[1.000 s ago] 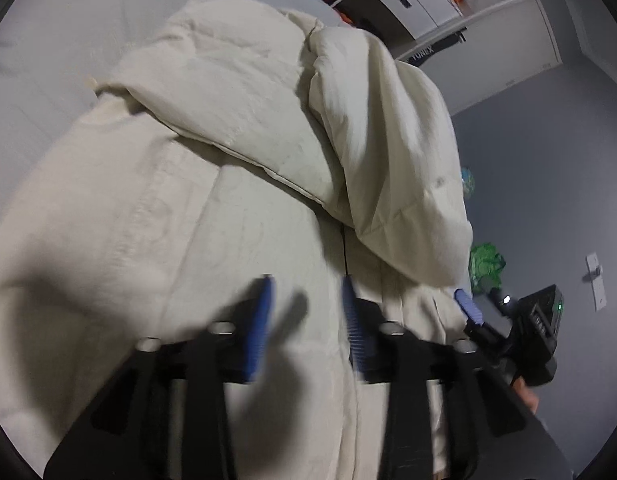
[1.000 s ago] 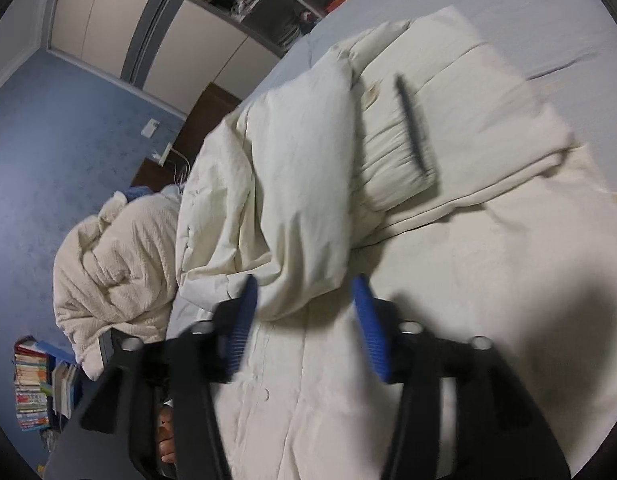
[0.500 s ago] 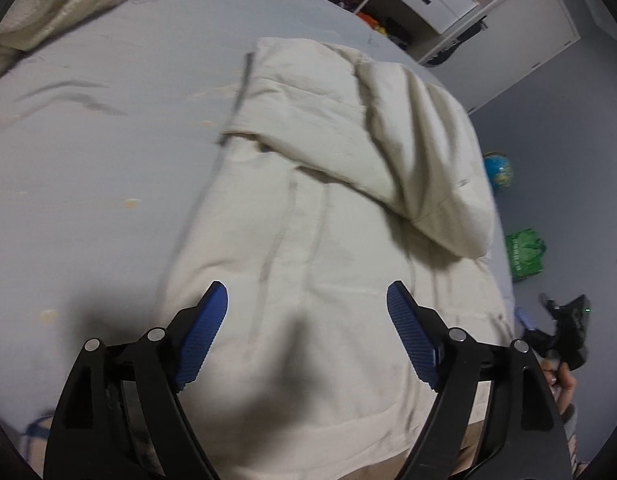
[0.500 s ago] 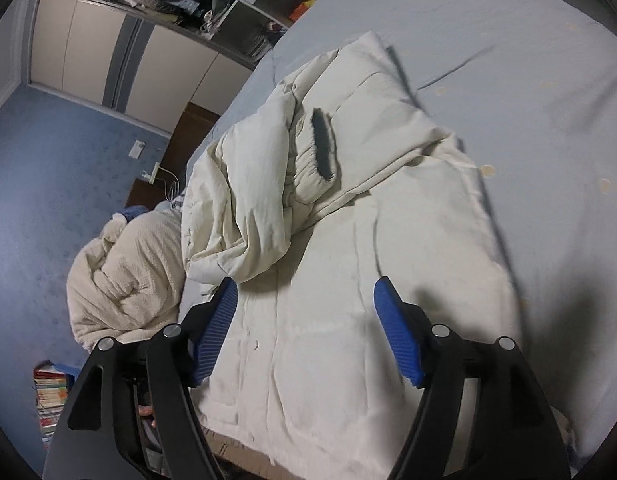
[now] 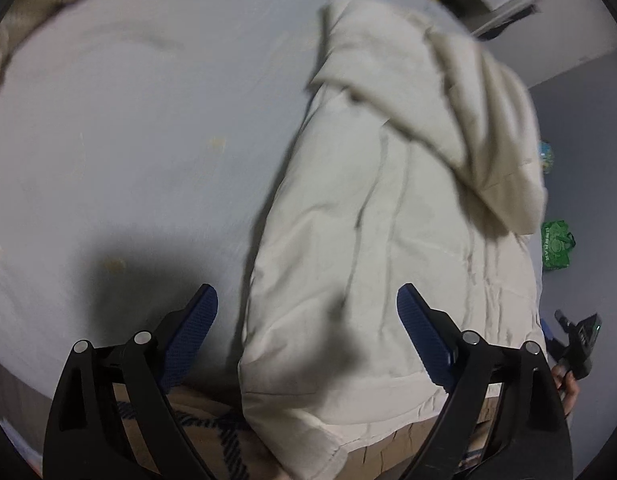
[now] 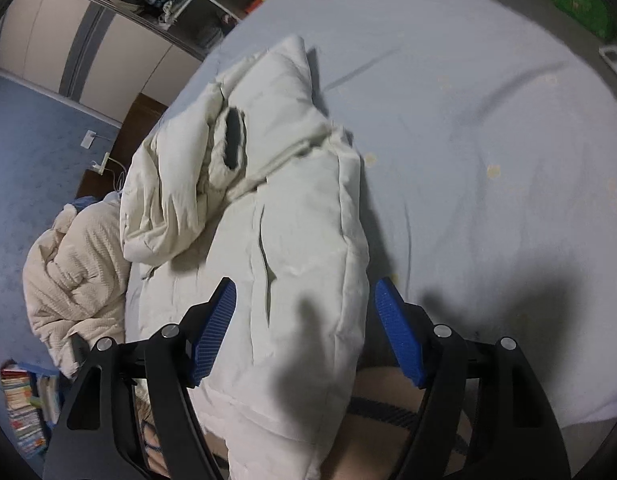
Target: Fold large clothes
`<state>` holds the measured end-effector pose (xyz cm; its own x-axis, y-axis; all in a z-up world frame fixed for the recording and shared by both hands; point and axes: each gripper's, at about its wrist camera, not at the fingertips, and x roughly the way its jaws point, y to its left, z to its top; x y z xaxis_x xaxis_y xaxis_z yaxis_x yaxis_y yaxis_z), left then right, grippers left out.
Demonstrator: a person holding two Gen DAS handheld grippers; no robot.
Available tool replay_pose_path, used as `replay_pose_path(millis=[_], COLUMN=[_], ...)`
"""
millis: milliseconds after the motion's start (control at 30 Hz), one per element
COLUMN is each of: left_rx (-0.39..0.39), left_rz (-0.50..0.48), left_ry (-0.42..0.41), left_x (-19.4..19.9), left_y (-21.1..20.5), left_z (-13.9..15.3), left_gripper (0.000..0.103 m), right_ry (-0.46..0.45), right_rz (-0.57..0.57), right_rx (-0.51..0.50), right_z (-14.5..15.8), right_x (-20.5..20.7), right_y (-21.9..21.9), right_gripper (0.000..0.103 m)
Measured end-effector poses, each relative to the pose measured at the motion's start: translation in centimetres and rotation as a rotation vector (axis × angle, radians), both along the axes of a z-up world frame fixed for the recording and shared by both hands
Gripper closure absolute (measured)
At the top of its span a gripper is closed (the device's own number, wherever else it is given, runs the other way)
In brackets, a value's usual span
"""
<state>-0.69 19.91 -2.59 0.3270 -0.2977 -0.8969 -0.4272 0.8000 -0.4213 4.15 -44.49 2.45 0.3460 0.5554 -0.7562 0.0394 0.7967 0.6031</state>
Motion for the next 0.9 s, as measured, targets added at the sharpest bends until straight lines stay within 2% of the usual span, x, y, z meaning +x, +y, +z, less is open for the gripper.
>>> replay_pose_path(millis=[67, 233, 367, 633, 767, 900], left_rx=[-0.050, -0.098, -0.123, -0.126, -0.122, -0.133], left_rz=[0.003, -0.041, -0.128, -0.206, -0.243, -0.284], left_ry=[0.076, 0.124, 0.123, 0.097, 0.094, 0.085], left_x=[0.5, 1.0, 1.2, 1.1, 1.1, 1.0], left_y=[0.1, -0.3, -1.8, -3.5, -4.2, -5.0], left_z=[-1.5, -2.7, -2.9, -2.4, -2.3, -2.2], left_gripper=[0.015, 0.015, 0.020, 0.025, 0.026, 0.035], right_ry=[0.026, 0.060, 0.062, 0.094, 0.109, 0.085], right_rz=[0.037, 0.120, 0.121, 0.076, 0.126, 0.213], right_rx=[0.021, 0.005, 0.033, 0.025, 0.058, 0.086], right_z=[-0.6, -1.5, -1.7, -2.6, -3.1, -2.8], right_x=[0.0, 0.0, -0.1, -1.0, -1.4, -1.9], right_y=[0.5, 2.2, 2.1, 0.1, 0.4, 1.6], right_gripper=[0.034, 0.034, 0.034, 0.034, 0.034, 0.035])
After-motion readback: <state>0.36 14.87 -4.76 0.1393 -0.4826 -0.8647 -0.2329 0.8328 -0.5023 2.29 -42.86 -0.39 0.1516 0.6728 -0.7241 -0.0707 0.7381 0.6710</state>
